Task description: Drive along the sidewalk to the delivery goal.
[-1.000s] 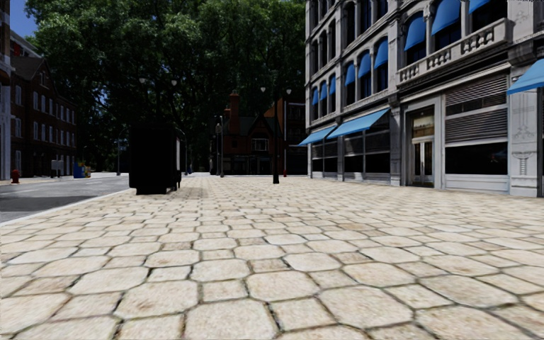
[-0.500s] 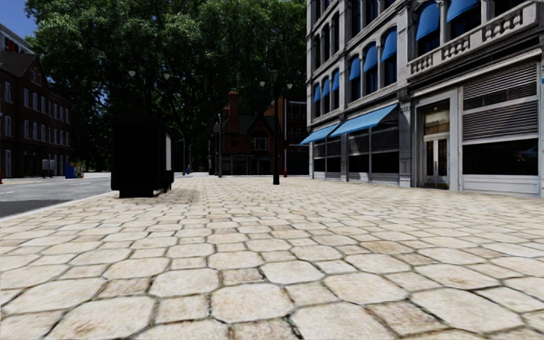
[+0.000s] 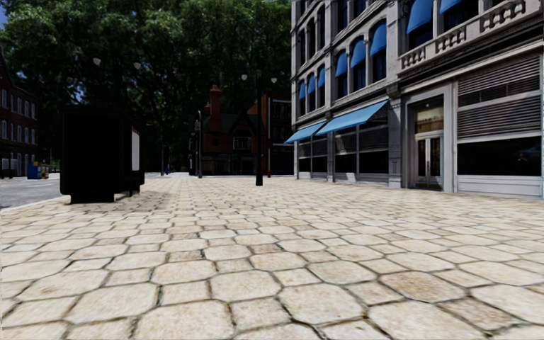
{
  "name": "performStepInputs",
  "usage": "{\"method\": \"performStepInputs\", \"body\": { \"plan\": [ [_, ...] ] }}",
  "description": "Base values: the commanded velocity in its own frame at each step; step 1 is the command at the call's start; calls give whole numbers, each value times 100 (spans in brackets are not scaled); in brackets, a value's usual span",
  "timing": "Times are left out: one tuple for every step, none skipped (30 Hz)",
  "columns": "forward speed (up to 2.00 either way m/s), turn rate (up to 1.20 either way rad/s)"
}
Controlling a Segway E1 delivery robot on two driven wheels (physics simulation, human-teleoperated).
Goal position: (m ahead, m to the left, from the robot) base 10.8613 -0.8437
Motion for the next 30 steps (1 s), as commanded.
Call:
{"method": "performStepInputs", "body": {
  "plan": [
    [197,0],
    [197,0],
    [197,0],
    [197,0],
    [197,0],
    [197,0],
    [197,0],
    [197,0],
    [197,0],
    [197,0],
    [197,0],
    [197,0],
    [197,0],
    [197,0],
    [197,0],
    [197,0],
    [197,0],
    [197,0],
    [197,0],
    [197,0],
    [197,0],
    [197,0],
    [197,0],
    [197,0],
    [197,0],
    [197,0],
    [197,0],
    [197,0],
    [197,0],
    [197,0]
  ]
}}
